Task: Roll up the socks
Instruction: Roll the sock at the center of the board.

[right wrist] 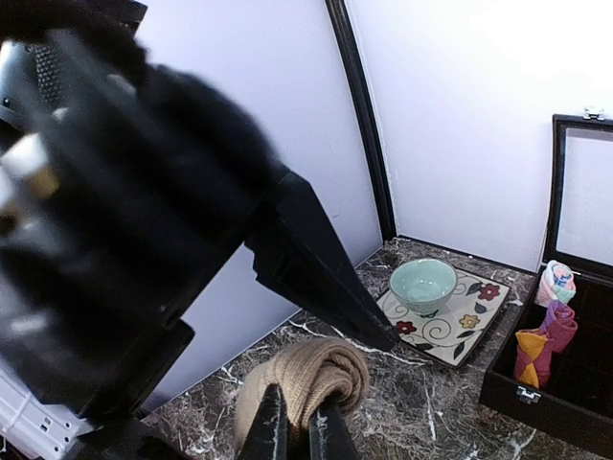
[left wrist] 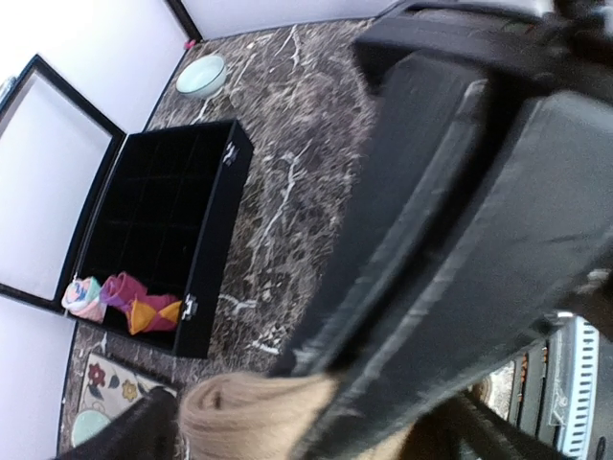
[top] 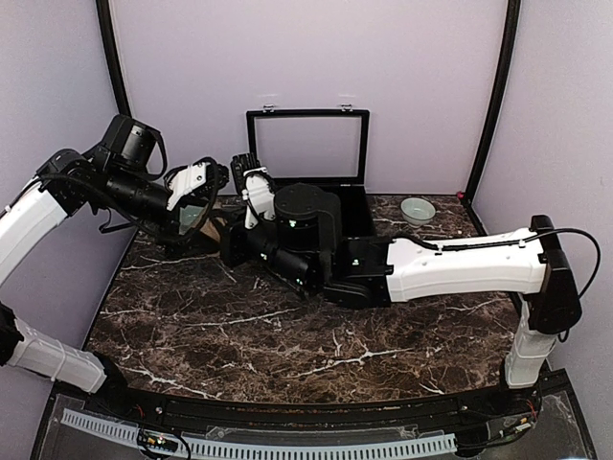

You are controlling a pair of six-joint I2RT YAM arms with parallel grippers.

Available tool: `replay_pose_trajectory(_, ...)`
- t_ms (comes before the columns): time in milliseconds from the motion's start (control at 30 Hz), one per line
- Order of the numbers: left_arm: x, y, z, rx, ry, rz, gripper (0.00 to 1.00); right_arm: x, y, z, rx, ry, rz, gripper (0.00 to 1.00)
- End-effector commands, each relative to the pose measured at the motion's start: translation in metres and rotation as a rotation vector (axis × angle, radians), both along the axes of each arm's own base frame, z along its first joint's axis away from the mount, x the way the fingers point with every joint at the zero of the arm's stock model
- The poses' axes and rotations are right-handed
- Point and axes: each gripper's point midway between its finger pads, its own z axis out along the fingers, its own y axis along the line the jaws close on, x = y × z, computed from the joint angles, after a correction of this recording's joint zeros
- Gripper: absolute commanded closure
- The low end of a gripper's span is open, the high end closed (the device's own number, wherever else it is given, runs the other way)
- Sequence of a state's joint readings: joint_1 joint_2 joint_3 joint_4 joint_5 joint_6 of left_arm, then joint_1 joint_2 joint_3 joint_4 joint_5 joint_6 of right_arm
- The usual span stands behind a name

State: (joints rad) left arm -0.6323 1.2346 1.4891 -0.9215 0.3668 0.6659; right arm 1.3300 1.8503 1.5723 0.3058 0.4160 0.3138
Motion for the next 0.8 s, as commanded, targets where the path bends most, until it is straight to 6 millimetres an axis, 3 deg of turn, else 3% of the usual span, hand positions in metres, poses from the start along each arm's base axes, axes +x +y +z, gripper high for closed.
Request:
replay_pose_trajectory(0, -0.039, -0.002, -0.001, -0.034, 0.083, -0.141, 0.01, -0.006, -0.005, 0.035, 0.114, -0.052, 0.005, 1.00)
replay_pose_trajectory(100, -0.056, -0.004, -0.005, -0.037, 0.147, -0.211, 0.01, -0.006, -0.006, 0.037, 0.116, -0.054, 0.006, 1.00)
replay_pose_trajectory(267, -0.055, -0.002, -0.007, -0.031, 0.145, -0.203, 0.01, -0.007, -0.011, 0.040, 0.135, -0.055, 0.006, 1.00)
replay_pose_trajectory(467, -0.028, -0.002, 0.007, -0.068, 0.037, -0.079, 0.01, -0.009, -0.009, 0.044, 0.156, -0.048, 0.022, 1.00)
replay_pose_trajectory(667, 0.003, 0.003, 0.001, -0.036, -0.003, 0.072, 0.01, -0.012, -0.008, 0.046, 0.178, -0.036, 0.037, 1.00)
replay_pose_trajectory(767, 0.005, 0.005, 0.003, -0.040, -0.017, 0.084, 0.07, -0.013, -0.008, 0.046, 0.181, -0.034, 0.041, 1.00)
